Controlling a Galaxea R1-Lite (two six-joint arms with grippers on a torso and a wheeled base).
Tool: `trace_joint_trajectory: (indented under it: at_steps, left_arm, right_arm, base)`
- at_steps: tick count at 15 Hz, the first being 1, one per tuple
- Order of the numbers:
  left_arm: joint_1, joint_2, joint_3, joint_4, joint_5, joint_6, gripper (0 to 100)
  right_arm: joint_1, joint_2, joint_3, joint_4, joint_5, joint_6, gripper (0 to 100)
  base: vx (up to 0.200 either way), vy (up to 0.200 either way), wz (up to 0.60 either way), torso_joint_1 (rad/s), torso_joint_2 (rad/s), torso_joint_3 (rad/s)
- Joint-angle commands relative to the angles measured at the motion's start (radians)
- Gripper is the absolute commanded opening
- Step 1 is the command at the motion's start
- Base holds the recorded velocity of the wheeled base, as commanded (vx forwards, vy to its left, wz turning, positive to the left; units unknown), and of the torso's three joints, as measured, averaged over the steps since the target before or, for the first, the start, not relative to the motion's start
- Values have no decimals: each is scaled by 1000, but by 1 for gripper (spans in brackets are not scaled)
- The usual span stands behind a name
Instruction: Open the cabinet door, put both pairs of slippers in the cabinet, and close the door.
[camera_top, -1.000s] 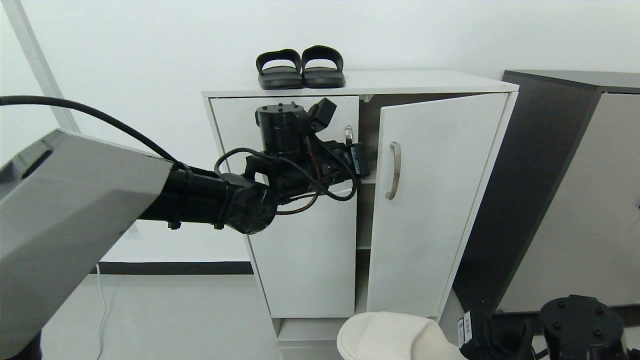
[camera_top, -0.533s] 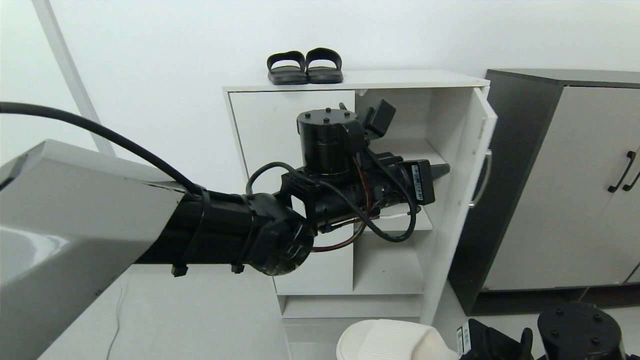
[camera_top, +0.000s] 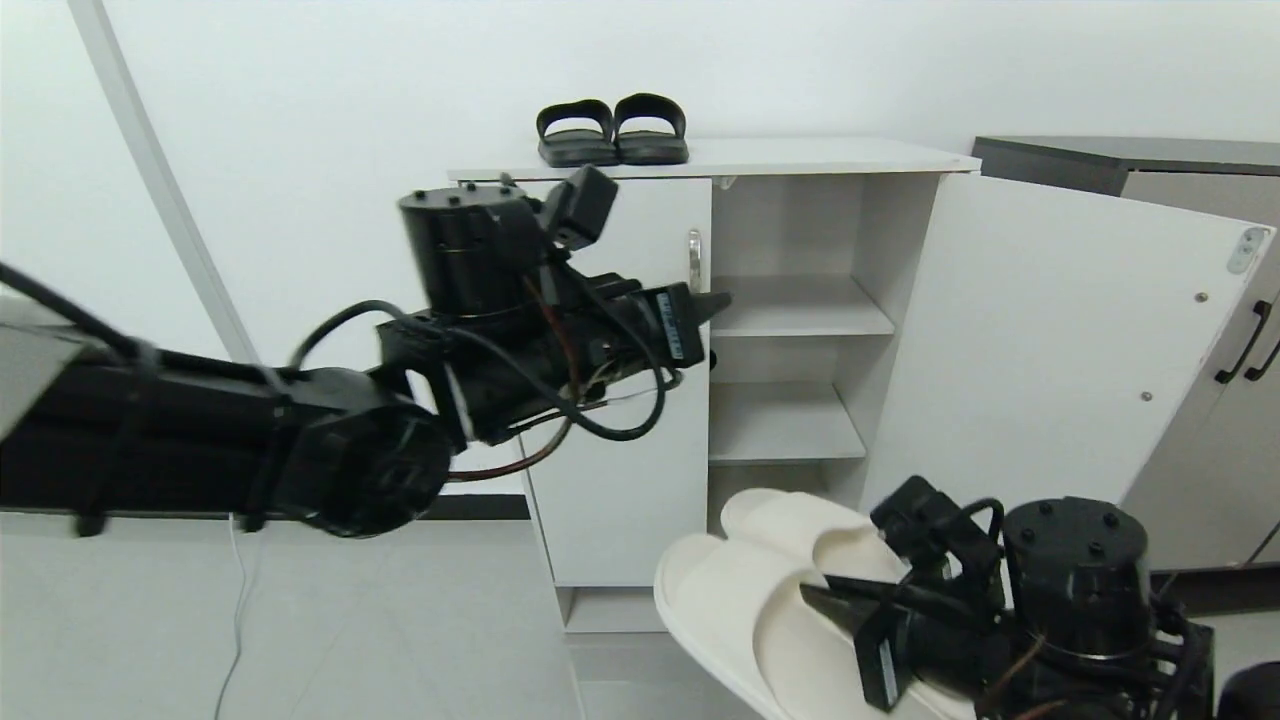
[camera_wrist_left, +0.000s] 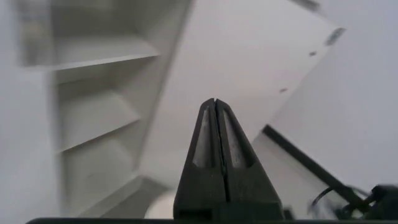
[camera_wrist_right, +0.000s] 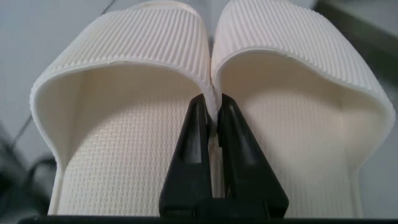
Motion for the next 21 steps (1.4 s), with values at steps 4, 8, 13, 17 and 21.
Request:
trace_joint_trajectory:
  at_steps: [4,8,13,17,21]
  left_arm:
    - [114,-617,598,46,419,131,0]
    - [307,-1056,943,156,603,213,0]
    - [561,-1626,1010,702,609,260,0]
    - [598,-1807,1078,803,551,272,0]
    - [598,-1807,1132,704,316,300,0]
  right_arm:
    - [-35,208,-228,-3,-313,63,0]
    - [-32,212,-227,-3,-318,63,0]
    - [-28,215,-221,-3,-318,63,0]
    - [-20,223,-215,-3,-318,63,0]
    - [-15,225,-204,-5,-318,63,0]
  base:
    - [0,0,0,0,0,0]
    - [0,0,0,0,0,0]
    - [0,0,0,0,0,0]
    - [0,0,0,0,0,0]
    - [0,0,0,0,0,0]
